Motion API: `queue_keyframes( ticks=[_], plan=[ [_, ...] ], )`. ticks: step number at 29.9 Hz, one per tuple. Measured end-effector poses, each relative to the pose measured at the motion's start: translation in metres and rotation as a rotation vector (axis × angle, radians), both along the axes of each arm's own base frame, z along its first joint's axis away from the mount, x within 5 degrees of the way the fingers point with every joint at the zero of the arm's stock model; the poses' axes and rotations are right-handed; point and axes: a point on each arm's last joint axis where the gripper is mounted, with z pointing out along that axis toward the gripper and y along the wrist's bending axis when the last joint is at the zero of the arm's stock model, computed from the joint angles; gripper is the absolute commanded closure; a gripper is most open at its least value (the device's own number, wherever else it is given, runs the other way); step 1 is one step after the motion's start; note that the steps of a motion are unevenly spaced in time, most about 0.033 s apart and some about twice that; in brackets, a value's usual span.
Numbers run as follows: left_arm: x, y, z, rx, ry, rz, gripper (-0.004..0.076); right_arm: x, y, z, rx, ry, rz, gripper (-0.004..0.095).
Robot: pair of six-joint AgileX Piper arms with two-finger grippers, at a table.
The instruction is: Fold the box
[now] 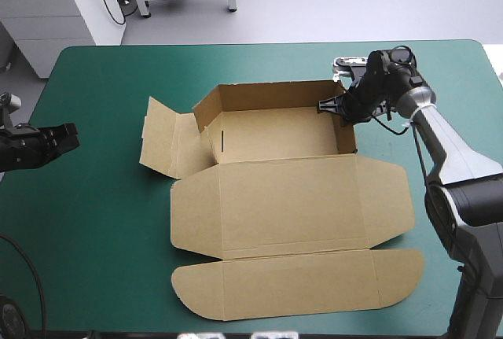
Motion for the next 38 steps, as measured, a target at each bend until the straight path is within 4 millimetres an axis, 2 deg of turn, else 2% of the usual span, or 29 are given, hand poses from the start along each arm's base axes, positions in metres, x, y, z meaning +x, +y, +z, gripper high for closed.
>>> queue_keyframes(
  ticks=[5, 8, 12, 16, 22, 27, 29, 31, 34, 36, 37, 38],
  plan=[
    [0.0, 0.0, 0.0, 0.0, 0.001, -0.001, 0.0733, 0.0, -0.001, 0.009, -0.016, 0.026, 0.01, 0.0287],
    [0.0, 0.0, 0.0, 0.0, 0.001, -0.001, 0.0732, 0.002, -0.002, 0.024, -0.021, -0.011, -0.002, 0.0166],
    [0.0, 0.0, 0.0, -0.001, 0.001, -0.001, 0.0732, -0.005, -0.003, 0.039, -0.003, -0.038, -0.029, 0.0162],
    [0.0, 0.0, 0.0, -0.001, 0.001, -0.001, 0.0732, -0.02, -0.005, 0.043, 0.018, -0.015, -0.061, 0.0163],
    [0.0, 0.0, 0.0, -0.001, 0.002, -0.001, 0.0733, -0.038, -0.007, 0.015, 0.022, 0.115, -0.111, 0.0163],
    [0.0, 0.0, 0.0, -0.001, 0.002, -0.001, 0.0733, -0.038, -0.003, -0.008, 0.05, 0.189, -0.123, 0.0171],
    [0.0, 0.0, 0.0, -0.001, 0.002, -0.001, 0.0733, -0.035, -0.001, -0.013, 0.07, 0.192, -0.126, 0.02],
    [0.0, 0.0, 0.0, -0.001, 0.001, -0.001, 0.0732, -0.033, 0.001, -0.016, 0.089, 0.19, -0.126, 0.03],
    [0.0, 0.0, 0.0, 0.0, 0.001, 0.0, 0.0732, -0.032, 0.002, -0.017, 0.1, 0.187, -0.124, 0.0599],
    [0.0, 0.0, 0.0, 0.0, 0.0, 0.001, 0.0732, -0.032, 0.002, -0.017, 0.098, 0.185, -0.116, 0.0864],
    [0.0, 0.0, 0.0, 0.0, 0.0, 0.001, 0.0732, -0.032, 0.002, -0.017, 0.091, 0.184, -0.112, 0.0927],
    [0.0, 0.0, 0.0, 0.001, -0.001, 0.002, 0.0733, -0.032, 0.001, -0.017, 0.085, 0.184, -0.102, 0.0909]
  ],
)
